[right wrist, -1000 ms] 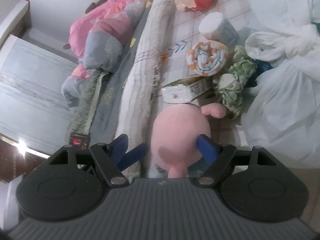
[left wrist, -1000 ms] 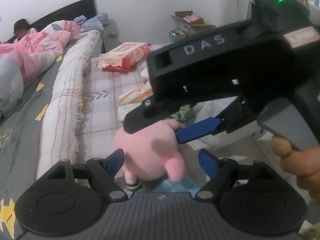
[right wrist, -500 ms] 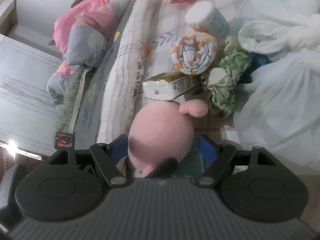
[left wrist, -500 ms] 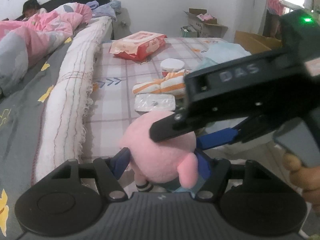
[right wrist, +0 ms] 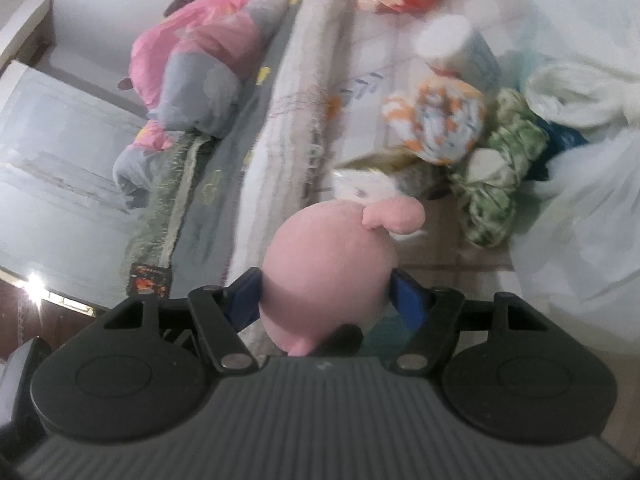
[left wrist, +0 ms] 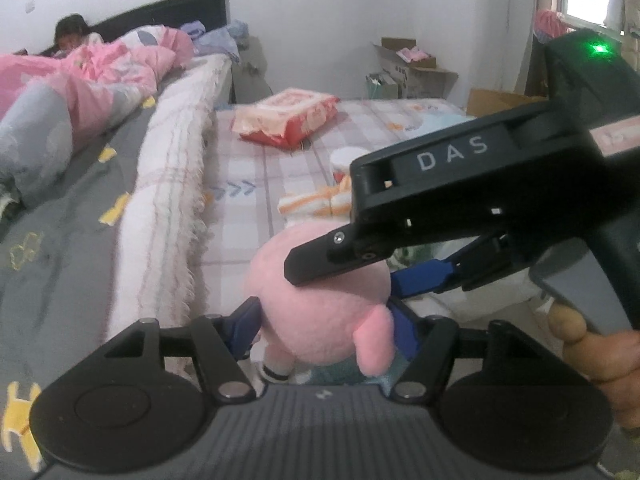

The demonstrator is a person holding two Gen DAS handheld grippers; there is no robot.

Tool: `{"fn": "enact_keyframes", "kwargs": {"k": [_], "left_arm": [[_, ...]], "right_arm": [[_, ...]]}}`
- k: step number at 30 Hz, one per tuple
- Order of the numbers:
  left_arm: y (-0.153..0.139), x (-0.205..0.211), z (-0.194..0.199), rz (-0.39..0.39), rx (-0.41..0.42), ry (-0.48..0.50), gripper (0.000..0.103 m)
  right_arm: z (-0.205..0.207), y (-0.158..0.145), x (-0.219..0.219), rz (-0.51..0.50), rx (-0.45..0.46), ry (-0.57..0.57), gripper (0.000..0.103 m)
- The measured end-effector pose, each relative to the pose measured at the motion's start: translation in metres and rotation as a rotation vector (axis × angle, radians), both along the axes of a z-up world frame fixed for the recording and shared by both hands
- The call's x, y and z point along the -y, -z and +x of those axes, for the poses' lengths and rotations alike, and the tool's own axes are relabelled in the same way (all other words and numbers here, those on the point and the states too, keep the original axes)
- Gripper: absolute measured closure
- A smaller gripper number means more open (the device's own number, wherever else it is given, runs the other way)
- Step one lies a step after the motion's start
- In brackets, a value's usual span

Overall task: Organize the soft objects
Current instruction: 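Lift the pink plush toy with the right tool over the cardboard box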

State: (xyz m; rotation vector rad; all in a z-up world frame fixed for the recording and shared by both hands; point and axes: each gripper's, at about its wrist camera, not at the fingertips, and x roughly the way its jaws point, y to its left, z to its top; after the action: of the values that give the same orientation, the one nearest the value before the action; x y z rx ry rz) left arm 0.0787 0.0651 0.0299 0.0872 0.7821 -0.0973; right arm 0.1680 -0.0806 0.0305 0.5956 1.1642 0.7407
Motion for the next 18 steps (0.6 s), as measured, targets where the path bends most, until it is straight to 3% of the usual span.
{"fn": "enact_keyframes", "kwargs": {"k": [11,18], "left_arm": [[-0.054,0.024,-0.032,0.060,0.147,-0.019,0.034],[-0.081,0.065,-0.031,0.066,0.206,0.062,0.034]], "right_arm": [[-0.018,-0.055,0.022,0.131,0.119,-0.016,0.035],[-0.032,-0.075,0.073,0.182,0.182,0.067,0.036]]}}
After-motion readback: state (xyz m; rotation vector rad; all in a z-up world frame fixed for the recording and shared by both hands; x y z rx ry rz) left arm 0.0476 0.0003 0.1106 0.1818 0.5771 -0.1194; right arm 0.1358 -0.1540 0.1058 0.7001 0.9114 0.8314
